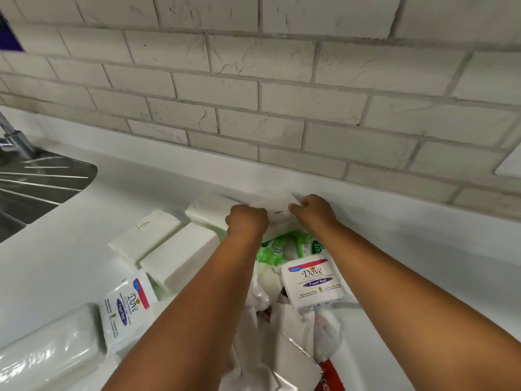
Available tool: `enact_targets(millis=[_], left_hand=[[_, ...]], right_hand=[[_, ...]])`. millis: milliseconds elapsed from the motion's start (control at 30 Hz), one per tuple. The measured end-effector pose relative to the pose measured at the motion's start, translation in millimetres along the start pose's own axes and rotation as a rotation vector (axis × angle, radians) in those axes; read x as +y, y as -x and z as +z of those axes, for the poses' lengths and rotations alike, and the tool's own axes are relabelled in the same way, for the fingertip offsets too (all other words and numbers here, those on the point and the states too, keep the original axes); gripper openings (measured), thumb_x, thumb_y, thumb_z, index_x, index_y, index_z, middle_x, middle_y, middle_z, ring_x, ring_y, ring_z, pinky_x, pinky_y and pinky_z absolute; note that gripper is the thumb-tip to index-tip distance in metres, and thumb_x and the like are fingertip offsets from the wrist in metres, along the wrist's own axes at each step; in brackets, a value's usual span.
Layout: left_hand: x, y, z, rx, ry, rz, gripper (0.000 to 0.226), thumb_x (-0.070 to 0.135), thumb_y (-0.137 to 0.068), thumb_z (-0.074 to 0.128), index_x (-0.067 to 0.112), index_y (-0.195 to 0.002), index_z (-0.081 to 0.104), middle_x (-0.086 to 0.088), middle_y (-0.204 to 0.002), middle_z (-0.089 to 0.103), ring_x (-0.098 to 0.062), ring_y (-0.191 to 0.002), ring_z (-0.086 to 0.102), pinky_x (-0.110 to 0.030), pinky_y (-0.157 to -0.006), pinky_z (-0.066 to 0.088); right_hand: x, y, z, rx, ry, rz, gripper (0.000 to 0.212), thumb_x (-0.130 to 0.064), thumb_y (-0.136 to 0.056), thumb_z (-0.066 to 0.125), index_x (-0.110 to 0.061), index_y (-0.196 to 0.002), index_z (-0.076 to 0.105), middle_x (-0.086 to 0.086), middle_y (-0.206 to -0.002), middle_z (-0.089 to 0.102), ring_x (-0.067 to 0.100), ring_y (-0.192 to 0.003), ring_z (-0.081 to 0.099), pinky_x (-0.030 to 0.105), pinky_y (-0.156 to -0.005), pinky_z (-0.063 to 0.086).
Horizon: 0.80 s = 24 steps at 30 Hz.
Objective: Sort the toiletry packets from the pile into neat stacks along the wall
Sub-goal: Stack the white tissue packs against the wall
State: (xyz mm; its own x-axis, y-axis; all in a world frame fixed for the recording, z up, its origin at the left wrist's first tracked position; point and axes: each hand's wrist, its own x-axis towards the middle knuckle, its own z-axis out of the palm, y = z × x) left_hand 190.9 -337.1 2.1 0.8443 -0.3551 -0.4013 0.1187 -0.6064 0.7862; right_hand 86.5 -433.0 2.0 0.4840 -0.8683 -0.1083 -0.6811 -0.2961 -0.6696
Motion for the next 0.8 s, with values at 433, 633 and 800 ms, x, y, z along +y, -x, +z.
enact_targets(millis=[433, 633, 800], left_hand=[[0, 15, 9, 0.054, 0.090, 0.185, 0.035, 0.018, -0.077, 0.057, -0.003, -0.104, 0.059, -0.025, -0.111, 0.059, -0.039, -0.103, 0.061, -0.043, -0.079, 0.056], [14, 63, 17, 0.013, 0.162, 0.387, 0.022, 0.012, -0.074, 0.067, 0.009, -0.064, 0.047, -0.011, -0.068, 0.052, -0.036, -0.061, 0.052, -0.022, -0.051, 0.032], [28, 114, 37, -0.068, 0.184, 0.496, 0.024, 0.011, -0.073, 0.066, 0.005, -0.062, 0.045, -0.005, -0.058, 0.042, -0.022, -0.053, 0.034, -0.022, -0.044, 0.028]], right_hand=[[10, 27, -15, 0.137, -0.219, -0.023, 0.029, -0.033, -0.088, 0.060, -0.008, -0.103, 0.062, 0.006, -0.097, 0.065, 0.024, -0.089, 0.059, 0.031, -0.073, 0.044], [23, 56, -52, 0.275, -0.274, -0.041, 0.020, -0.030, -0.088, 0.058, -0.010, -0.092, 0.059, 0.000, -0.082, 0.058, 0.020, -0.076, 0.053, 0.026, -0.057, 0.033], [47, 87, -95, 0.390, -0.318, -0.018, 0.020, -0.027, -0.088, 0.058, -0.007, -0.083, 0.058, 0.002, -0.075, 0.052, 0.021, -0.070, 0.048, 0.032, -0.061, 0.036]])
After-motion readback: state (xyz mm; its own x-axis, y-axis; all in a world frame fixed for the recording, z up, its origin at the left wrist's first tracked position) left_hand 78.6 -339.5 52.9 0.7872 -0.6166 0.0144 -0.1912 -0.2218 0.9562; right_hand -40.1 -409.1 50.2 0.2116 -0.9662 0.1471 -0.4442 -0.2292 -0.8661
